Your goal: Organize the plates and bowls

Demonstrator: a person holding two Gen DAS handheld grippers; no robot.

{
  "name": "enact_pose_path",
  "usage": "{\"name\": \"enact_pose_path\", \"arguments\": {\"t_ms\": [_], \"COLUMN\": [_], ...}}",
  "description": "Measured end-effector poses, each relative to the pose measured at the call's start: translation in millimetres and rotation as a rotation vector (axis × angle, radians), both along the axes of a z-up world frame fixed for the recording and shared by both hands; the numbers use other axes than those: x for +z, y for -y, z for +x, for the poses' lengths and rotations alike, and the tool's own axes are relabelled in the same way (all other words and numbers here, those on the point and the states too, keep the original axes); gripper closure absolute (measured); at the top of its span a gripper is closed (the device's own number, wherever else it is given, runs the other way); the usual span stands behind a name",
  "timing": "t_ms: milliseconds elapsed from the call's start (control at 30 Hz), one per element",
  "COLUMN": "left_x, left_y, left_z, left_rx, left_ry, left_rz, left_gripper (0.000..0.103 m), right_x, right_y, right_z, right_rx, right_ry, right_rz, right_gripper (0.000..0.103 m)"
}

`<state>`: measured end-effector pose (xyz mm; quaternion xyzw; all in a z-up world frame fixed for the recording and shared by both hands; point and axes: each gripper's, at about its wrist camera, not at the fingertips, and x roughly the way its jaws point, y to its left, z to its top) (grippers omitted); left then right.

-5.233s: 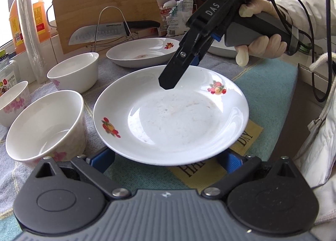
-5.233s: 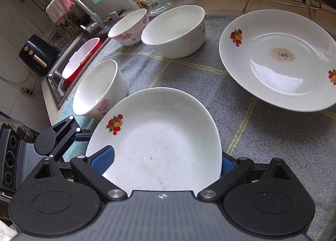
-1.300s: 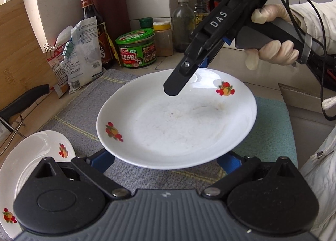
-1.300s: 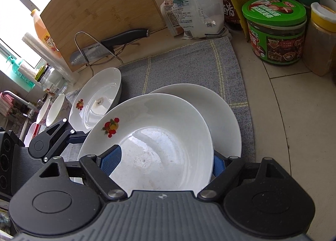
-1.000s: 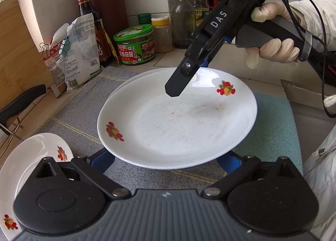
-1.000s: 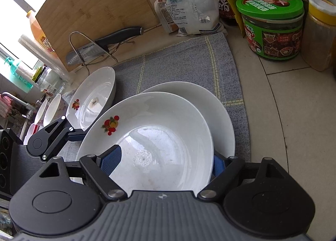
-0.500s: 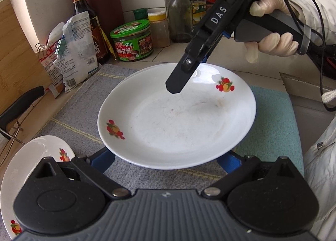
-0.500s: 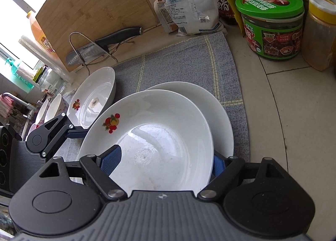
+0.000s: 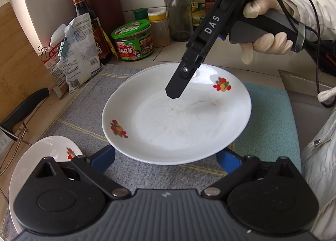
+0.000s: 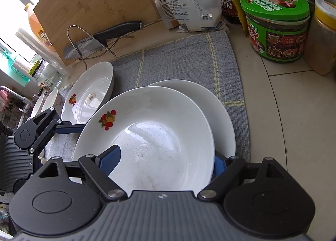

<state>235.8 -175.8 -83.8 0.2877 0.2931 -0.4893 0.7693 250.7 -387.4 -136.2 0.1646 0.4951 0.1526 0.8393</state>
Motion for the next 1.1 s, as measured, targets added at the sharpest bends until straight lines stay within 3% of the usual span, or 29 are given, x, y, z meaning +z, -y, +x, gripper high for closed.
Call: {"name": "enact_pose_path", "arguments": {"t_ms": [567,1100], "left_x": [5,1], "left_y": [-4,-9], "left_z": [-3,-3], "left_rx": [0.001,-0.012], "left_ry": [0.032,0.009], "left_rz": [0.010,0.017], "left_gripper": [0.001,0.001], "right_x": [-2,3], "right_y": [-5,0], "right_z": [11,0], "right_rx": [0.003,-0.038], "right_ry": [-0.041,-0.076], "right_rz": [-0.023,0.000], "right_gripper": [0.011,0.009]}}
